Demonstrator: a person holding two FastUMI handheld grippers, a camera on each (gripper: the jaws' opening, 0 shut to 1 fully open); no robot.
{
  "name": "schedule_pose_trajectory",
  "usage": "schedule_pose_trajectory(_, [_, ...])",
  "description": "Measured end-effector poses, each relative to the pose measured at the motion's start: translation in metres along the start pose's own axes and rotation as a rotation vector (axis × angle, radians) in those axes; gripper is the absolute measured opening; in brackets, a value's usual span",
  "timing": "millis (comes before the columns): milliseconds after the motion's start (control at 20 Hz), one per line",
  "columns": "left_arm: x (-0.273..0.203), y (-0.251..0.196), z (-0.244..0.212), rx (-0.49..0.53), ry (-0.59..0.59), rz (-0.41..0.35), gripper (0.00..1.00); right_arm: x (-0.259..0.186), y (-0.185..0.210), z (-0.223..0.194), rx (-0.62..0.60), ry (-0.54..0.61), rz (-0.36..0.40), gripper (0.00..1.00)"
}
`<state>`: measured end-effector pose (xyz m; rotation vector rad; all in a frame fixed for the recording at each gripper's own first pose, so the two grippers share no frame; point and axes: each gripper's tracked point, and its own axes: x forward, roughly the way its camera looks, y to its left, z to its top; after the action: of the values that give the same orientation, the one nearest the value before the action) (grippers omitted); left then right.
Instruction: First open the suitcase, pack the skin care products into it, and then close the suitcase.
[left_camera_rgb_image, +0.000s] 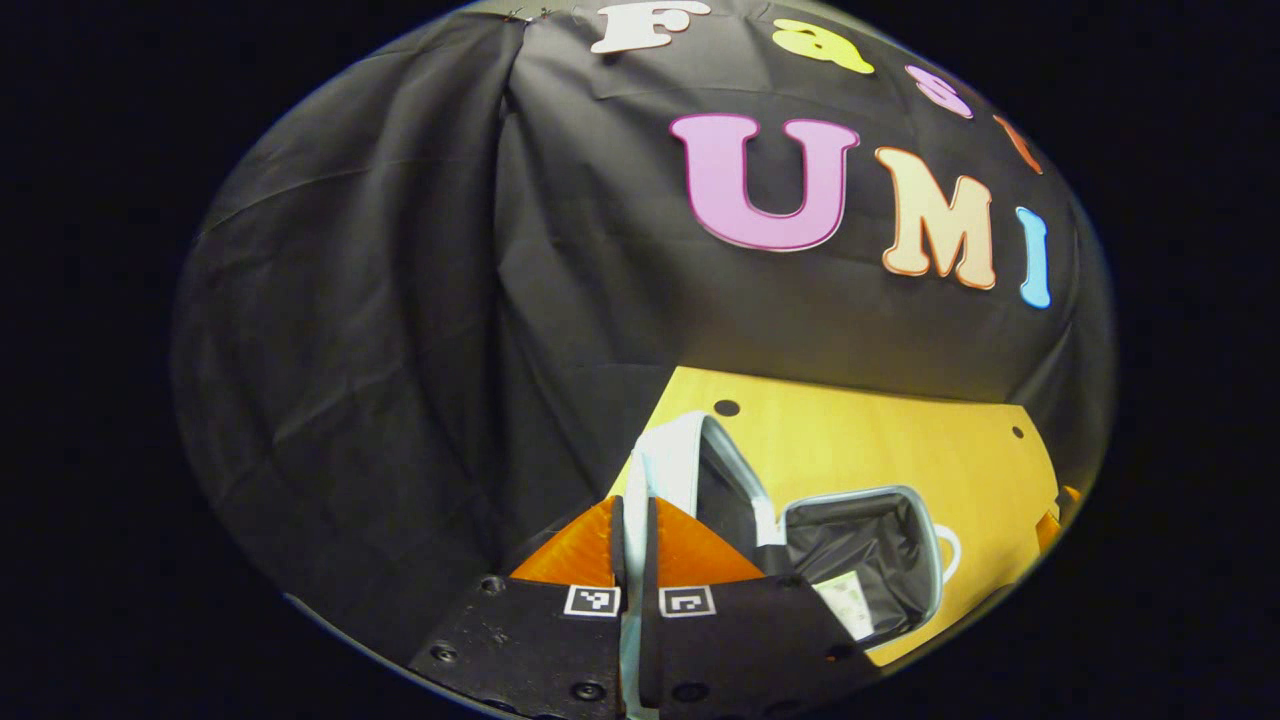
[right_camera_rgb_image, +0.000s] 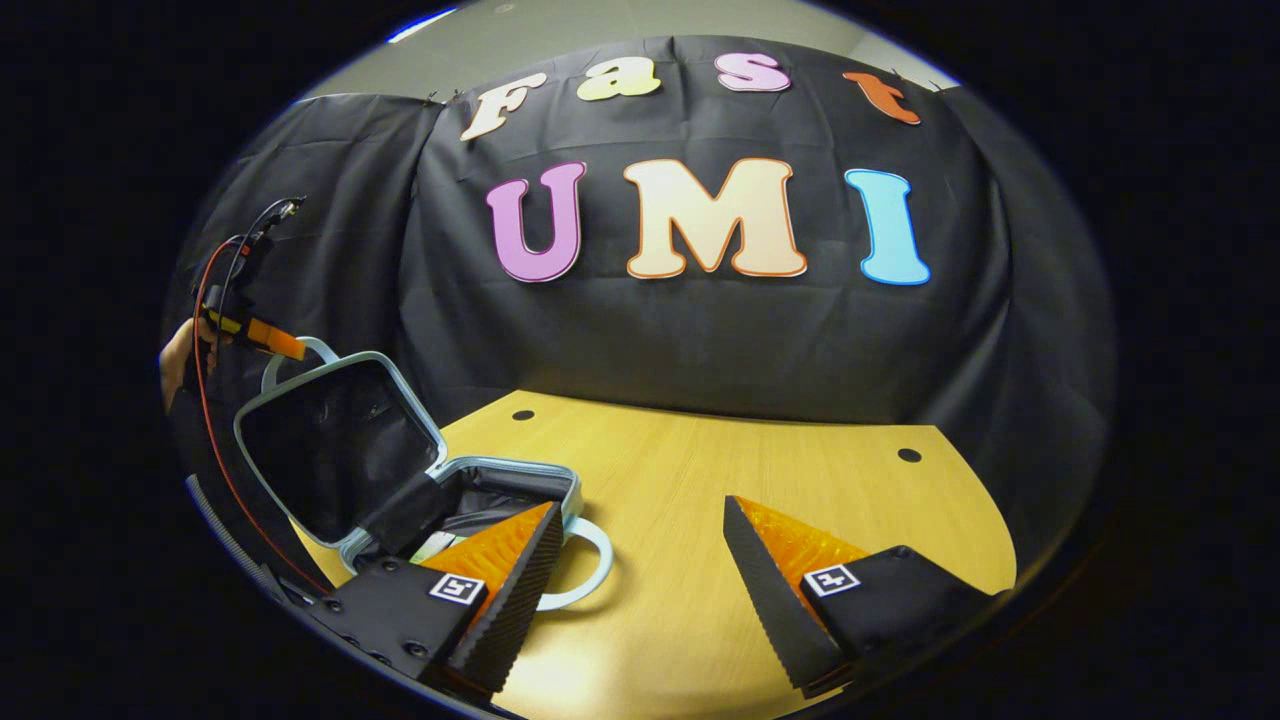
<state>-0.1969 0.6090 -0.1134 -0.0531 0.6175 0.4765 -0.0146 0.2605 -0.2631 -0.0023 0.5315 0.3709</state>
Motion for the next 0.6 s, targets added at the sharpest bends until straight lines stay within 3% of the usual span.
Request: schedule_pose_trajectory(600, [-0.020, -0.169, 0.020, 0.059, -0.070, -0.227, 0.00, -0.016, -0.052, 0.004, 0.036, -0.011, -0.025, 0.99])
